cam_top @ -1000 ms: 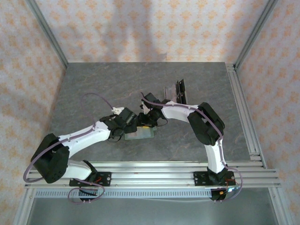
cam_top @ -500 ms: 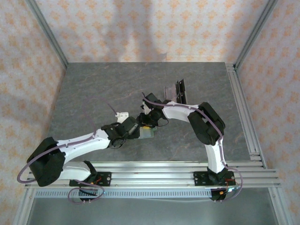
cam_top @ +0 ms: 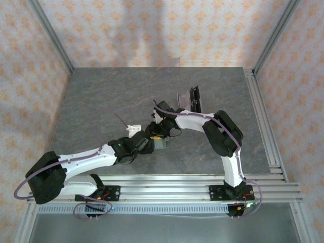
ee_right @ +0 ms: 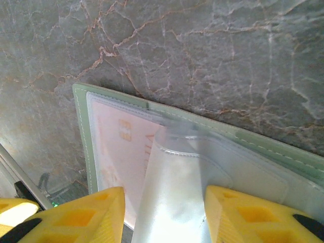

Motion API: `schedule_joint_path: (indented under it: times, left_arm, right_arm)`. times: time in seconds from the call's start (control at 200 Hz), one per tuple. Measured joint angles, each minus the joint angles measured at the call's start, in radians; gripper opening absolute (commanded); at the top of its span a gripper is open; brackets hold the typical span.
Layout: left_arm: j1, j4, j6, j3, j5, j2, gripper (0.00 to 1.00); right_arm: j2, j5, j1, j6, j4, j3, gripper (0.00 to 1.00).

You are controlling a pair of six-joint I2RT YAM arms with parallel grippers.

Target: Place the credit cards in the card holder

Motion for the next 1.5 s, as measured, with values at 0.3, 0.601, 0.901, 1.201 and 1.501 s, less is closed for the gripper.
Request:
schedule_joint_path:
  times: [0.3, 0.601, 0.901, 1.201, 1.501]
  left_arm:
    - [0.000, 0.020, 0.010, 0.006, 0.002, 0.096, 1.00]
    - [0.000, 0.015, 0.006, 0.037, -0.042, 0.147, 1.00]
    - [0.000, 0.004, 0.006, 0.038, -0.064, 0.172, 1.00]
    - [0.000, -0.011, 0.005, 0.038, -0.076, 0.175, 1.00]
    - [0.000, -0.015, 0.002, 0.038, -0.083, 0.174, 1.00]
  right_arm:
    - [0.000, 0.000, 0.000, 0.000, 0.003, -0.002, 0.46]
    - [-0.001, -0.001, 0.000, 0.000, 0.011, -0.006, 0.46]
    - [-0.010, 0.000, -0.001, 0.000, 0.001, -0.006, 0.46]
    - [-0.154, 0.082, -0.018, 0.061, -0.013, -0.079, 0.47]
    - [-0.171, 0.086, -0.021, 0.137, 0.061, -0.133, 0.47]
